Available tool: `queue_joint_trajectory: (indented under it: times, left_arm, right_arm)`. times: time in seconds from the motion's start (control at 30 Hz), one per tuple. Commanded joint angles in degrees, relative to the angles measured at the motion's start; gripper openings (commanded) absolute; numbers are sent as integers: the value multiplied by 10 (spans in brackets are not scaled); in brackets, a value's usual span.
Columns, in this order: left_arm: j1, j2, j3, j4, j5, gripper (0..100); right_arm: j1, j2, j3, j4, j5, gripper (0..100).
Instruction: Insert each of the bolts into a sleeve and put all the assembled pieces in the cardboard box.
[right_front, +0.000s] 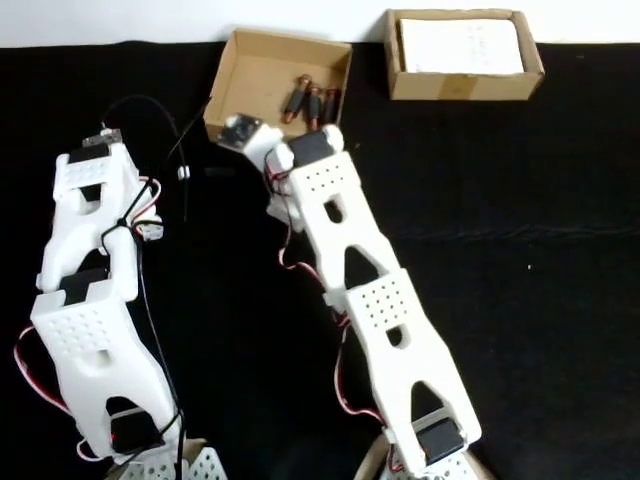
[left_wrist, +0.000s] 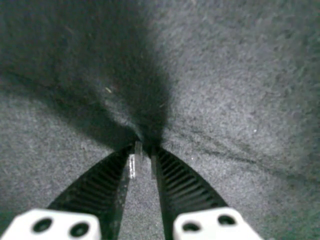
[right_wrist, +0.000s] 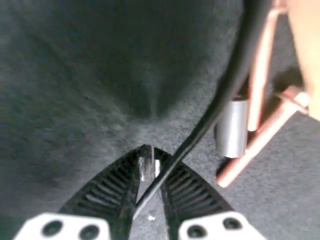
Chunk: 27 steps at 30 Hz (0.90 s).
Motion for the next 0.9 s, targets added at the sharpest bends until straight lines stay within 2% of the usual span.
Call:
queue_joint_trajectory:
  times: [0.0, 0.17, 0.3, 0.37, 0.7, 0.87]
  left_arm:
    - [1, 2, -18, -9, 4, 38]
    - [0, 2, -17, -9, 4, 38]
    - [0, 2, -17, -9, 4, 37]
    - [0, 2, -17, -9, 4, 37]
    - [-1, 2, -15, -9, 25, 37]
    - [-2, 2, -15, -9, 33, 37]
  right_arm:
    - [-21, -90, 22, 5, -12, 6]
    - [-20, -123, 48, 3, -11, 23]
    - [0, -121, 50, -57, -13, 150]
    - [7, -113, 50, -94, -13, 183]
    - [19, 37, 44, -198, -14, 182]
    - [39, 59, 44, -209, -13, 181]
